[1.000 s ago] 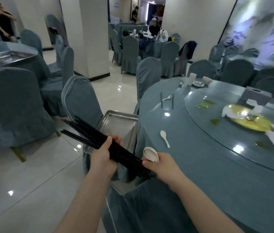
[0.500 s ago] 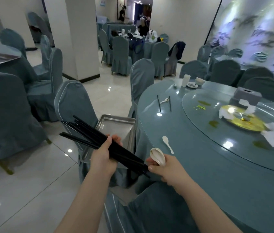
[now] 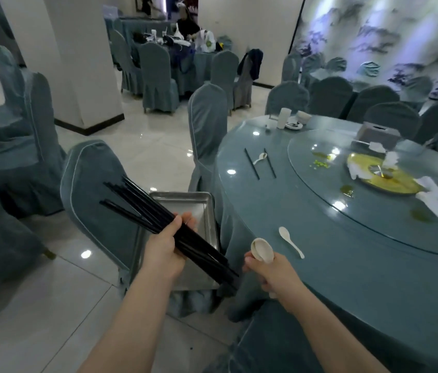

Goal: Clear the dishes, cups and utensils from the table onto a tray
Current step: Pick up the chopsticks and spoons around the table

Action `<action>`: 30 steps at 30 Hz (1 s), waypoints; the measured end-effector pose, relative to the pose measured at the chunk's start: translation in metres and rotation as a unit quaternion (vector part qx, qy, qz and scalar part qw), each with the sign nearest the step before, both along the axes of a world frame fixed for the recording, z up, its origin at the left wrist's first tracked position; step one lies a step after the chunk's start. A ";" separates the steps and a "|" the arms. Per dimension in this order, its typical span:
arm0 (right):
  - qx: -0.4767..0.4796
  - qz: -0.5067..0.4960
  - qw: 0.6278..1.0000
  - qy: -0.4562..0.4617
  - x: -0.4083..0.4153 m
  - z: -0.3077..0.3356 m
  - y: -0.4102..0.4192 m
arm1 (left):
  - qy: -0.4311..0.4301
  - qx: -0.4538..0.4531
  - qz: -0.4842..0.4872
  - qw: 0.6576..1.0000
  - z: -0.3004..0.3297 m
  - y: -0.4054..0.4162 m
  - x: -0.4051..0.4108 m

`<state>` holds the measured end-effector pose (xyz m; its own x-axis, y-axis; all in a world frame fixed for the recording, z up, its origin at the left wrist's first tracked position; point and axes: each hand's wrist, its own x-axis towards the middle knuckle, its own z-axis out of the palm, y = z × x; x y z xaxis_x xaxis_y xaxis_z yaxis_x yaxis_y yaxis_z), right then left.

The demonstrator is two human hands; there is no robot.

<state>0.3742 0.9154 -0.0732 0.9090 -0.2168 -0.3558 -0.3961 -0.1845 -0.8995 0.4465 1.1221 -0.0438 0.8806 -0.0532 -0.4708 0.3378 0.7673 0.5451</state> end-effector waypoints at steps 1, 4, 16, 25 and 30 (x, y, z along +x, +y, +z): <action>-0.001 0.000 1.000 0.012 0.006 -0.006 0.001 | -0.004 0.002 -0.009 1.000 0.000 0.009 0.013; -0.009 -0.028 0.998 0.049 0.021 -0.025 0.001 | -0.010 0.026 -0.042 0.999 0.003 0.030 0.047; -0.186 -0.276 0.938 0.090 0.077 -0.086 -0.076 | -0.007 0.043 -0.138 0.989 0.006 0.013 0.154; -0.223 -0.280 0.922 0.146 0.153 -0.120 -0.130 | 0.001 0.080 -0.160 0.984 -0.011 -0.019 0.228; -0.238 -0.240 0.914 0.223 0.184 -0.132 -0.146 | 0.037 0.093 -0.156 0.983 -0.024 -0.020 0.250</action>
<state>0.5582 0.7699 -0.2052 0.4561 -0.7795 -0.4293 -0.8416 -0.2210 -0.4928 0.6968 1.1023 -0.0676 0.7982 -0.2232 -0.5596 0.5849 0.5096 0.6311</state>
